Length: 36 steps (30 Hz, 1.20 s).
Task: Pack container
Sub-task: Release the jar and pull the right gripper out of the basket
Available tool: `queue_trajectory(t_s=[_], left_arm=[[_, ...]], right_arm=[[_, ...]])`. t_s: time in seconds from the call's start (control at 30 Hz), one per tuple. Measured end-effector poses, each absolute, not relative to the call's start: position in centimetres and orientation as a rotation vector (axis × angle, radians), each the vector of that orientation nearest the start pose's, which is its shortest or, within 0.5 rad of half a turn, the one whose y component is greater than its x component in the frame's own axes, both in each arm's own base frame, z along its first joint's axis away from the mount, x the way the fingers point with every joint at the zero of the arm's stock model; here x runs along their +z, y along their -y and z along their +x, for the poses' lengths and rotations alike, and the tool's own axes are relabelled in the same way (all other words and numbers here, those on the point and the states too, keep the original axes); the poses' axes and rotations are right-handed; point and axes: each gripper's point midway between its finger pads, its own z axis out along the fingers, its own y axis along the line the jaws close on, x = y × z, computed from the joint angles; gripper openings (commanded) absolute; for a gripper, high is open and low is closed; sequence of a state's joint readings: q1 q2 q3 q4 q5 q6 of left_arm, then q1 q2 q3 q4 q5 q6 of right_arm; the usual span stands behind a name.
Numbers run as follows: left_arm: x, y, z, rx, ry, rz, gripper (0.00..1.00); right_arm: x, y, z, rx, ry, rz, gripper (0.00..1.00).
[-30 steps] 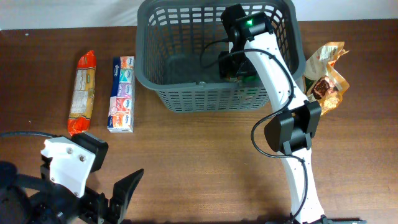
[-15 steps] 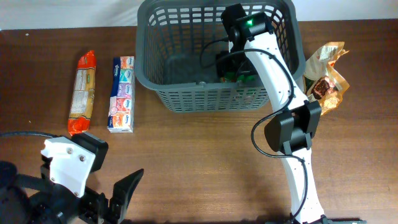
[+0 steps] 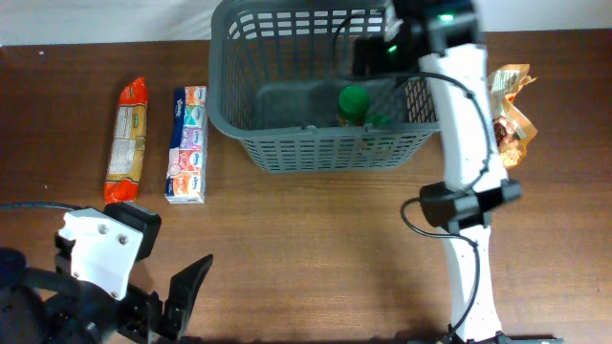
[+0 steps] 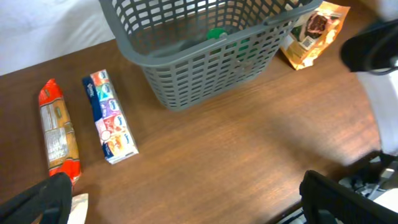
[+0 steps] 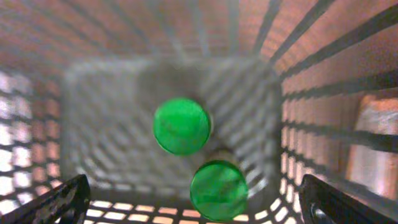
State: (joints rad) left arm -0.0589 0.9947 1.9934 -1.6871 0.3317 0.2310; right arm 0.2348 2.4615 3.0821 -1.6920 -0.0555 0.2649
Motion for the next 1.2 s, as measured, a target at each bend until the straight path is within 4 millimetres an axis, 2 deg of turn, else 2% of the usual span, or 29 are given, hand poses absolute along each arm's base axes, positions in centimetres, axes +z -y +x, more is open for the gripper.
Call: queue_trajectory(t_s=[0.03, 0.07, 0.17, 0.2, 0.33, 0.4, 0.43, 0.5, 0.53, 0.57, 0.6, 0.67, 0.7, 0.8, 0.93, 1.03, 1.2], left_arm=[[42.3, 6.4, 13.8, -0.278, -2.174, 0.494, 0.99], [42.3, 6.3, 13.8, -0.275, -2.175, 0.493, 0.99], [42.3, 6.3, 13.8, -0.271, -2.176, 0.491, 0.99], [42.3, 6.3, 13.8, -0.271, -2.176, 0.491, 0.99], [42.3, 6.3, 13.8, -0.27, -2.176, 0.49, 0.99], [42.3, 6.2, 13.8, -0.268, -2.176, 0.489, 0.99], [42.3, 6.2, 13.8, -0.268, -2.176, 0.489, 0.99], [42.3, 6.2, 13.8, -0.268, -2.177, 0.489, 0.99], [42.3, 6.2, 13.8, -0.268, -2.176, 0.489, 0.99], [42.3, 6.2, 13.8, -0.268, -2.177, 0.489, 0.99], [42.3, 6.2, 13.8, -0.268, -2.177, 0.489, 0.99], [42.3, 6.2, 13.8, -0.268, -2.177, 0.489, 0.99], [42.3, 6.2, 13.8, -0.268, -2.177, 0.489, 0.99], [42.3, 6.2, 13.8, -0.268, -2.177, 0.489, 0.99], [42.2, 6.1, 13.9, -0.258, -2.179, 0.485, 0.99], [42.2, 5.8, 13.9, -0.238, -2.184, 0.476, 0.99], [42.1, 5.6, 14.0, -0.222, -2.187, 0.469, 0.99]], right_arm=[[27.8, -12.0, 48.7, 0.255, -2.605, 0.035, 0.99], [28.6, -11.7, 48.6, 0.261, -2.586, 0.042, 0.99], [33.7, -9.7, 47.0, 0.282, -2.473, 0.076, 0.99], [34.8, -9.2, 46.5, 0.283, -2.448, 0.085, 0.99], [40.7, -4.7, 43.6, 0.251, -2.299, 0.177, 0.99], [43.1, -1.9, 42.1, 0.204, -2.229, 0.243, 0.99], [44.7, 0.4, 40.9, 0.161, -2.178, 0.3, 0.99], [46.0, 2.8, 39.6, 0.114, -2.132, 0.362, 0.99], [46.5, 4.8, 38.7, 0.075, -2.112, 0.407, 0.99], [46.7, 5.6, 38.3, 0.058, -2.107, 0.426, 0.99], [46.5, 7.1, 37.9, 0.026, -2.109, 0.465, 0.99], [45.7, 8.8, 37.6, -0.009, -2.134, 0.512, 0.99], [44.7, 10.2, 37.6, -0.032, -2.166, 0.553, 0.99], [40.5, 13.5, 38.0, -0.072, -2.284, 0.671, 0.99], [33.7, 17.2, 38.4, -0.097, -2.46, 0.822, 0.99], [28.9, 18.5, 38.5, -0.1, -2.588, 0.85, 0.99], [24.4, 17.6, 40.3, -0.026, -2.708, 0.644, 0.99]])
